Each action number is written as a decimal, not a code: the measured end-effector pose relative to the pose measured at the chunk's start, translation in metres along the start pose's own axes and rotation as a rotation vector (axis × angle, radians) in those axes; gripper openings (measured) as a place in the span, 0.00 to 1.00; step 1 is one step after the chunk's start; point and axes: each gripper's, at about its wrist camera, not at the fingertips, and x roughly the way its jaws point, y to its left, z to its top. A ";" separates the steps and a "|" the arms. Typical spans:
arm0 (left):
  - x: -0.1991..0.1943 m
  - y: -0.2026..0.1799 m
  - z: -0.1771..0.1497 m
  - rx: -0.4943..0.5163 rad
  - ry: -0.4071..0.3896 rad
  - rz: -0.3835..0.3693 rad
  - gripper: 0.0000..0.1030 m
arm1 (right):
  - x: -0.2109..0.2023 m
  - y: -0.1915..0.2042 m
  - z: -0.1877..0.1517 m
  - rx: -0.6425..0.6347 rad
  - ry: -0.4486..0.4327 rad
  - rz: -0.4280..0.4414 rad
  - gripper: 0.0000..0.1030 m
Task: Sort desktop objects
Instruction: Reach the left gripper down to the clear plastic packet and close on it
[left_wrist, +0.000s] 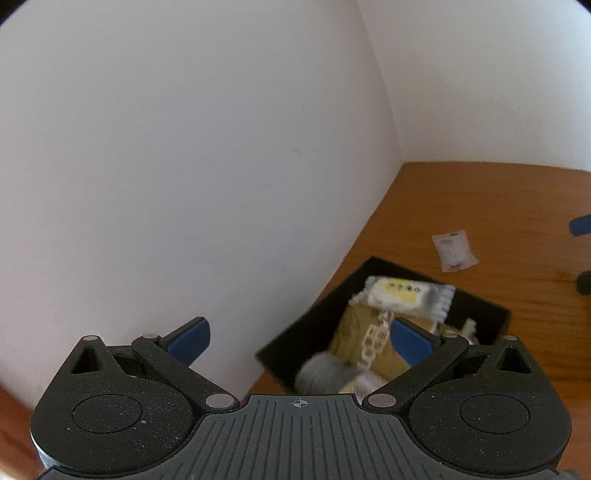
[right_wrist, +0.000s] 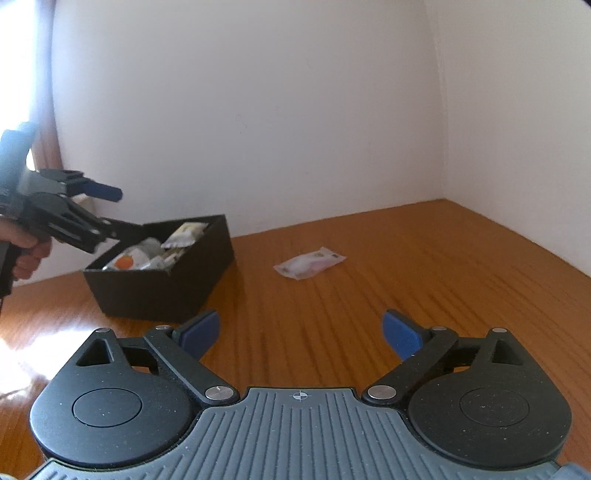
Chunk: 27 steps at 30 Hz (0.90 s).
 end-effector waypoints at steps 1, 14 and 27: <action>0.003 -0.002 0.004 0.002 0.001 -0.008 1.00 | -0.002 -0.001 -0.001 0.008 -0.008 0.006 0.91; 0.058 -0.064 0.084 0.013 0.055 -0.299 0.90 | -0.008 -0.011 -0.002 0.073 -0.049 0.057 0.91; 0.134 -0.071 0.091 -0.069 0.343 -0.456 0.55 | -0.012 -0.012 -0.004 0.078 -0.095 0.069 0.91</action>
